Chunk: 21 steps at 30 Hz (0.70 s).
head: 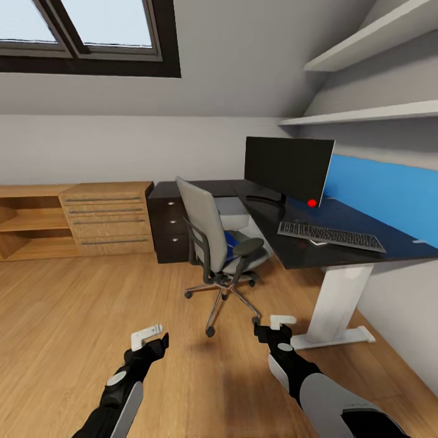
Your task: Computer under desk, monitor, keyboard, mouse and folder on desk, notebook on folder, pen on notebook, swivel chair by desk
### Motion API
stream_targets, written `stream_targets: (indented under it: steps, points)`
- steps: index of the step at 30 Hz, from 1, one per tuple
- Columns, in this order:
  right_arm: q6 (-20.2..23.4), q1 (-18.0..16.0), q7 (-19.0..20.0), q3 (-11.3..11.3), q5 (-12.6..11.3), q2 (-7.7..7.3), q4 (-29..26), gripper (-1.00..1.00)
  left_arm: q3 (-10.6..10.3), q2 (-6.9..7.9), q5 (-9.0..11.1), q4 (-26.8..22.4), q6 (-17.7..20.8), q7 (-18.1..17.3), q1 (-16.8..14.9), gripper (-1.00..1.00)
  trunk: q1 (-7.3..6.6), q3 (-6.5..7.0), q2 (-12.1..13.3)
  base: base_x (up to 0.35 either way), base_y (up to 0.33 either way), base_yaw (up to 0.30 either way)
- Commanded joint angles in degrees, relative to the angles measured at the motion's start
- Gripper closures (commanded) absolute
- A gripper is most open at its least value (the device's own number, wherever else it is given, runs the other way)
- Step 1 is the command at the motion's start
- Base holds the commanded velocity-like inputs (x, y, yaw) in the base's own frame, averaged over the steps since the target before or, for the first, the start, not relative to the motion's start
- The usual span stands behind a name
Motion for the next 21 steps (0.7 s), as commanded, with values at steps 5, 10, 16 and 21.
stream_targets:
  steps: [5, 10, 16, 21]
  points:
    - [-2.0, 0.0, -0.2, -0.1, 0.3, -0.03, -0.1, -1.0, -1.5, 0.0, 0.6, -12.7, 0.3, 4.0, 7.1, -1.0, 1.1, -0.96, -2.0, 0.0, 0.0, 0.0]
    - [-6.2, 0.0, -0.3, -0.1, 0.3, -0.06, -0.1, -1.0, -4.9, 0.11, 0.6, -15.4, 0.3, 7.3, 8.6, -1.0, 2.2, -1.86, -4.0, 0.0, 0.0, 0.0]
    - [-6.9, 0.0, -0.3, -0.1, 0.3, 0.03, 0.0, -1.0, -5.8, 0.14, 0.7, -15.6, 0.3, 8.9, 8.9, -1.0, 3.51, -2.93, -6.5, 0.0, 0.0, 0.0]
    - [-6.8, 0.0, -0.3, -0.1, 0.3, 0.03, -0.1, -1.0, -5.8, 0.11, 0.7, -15.6, 0.3, 8.9, 8.9, -1.0, 4.61, -3.83, -8.5, 0.0, 0.0, 0.0]
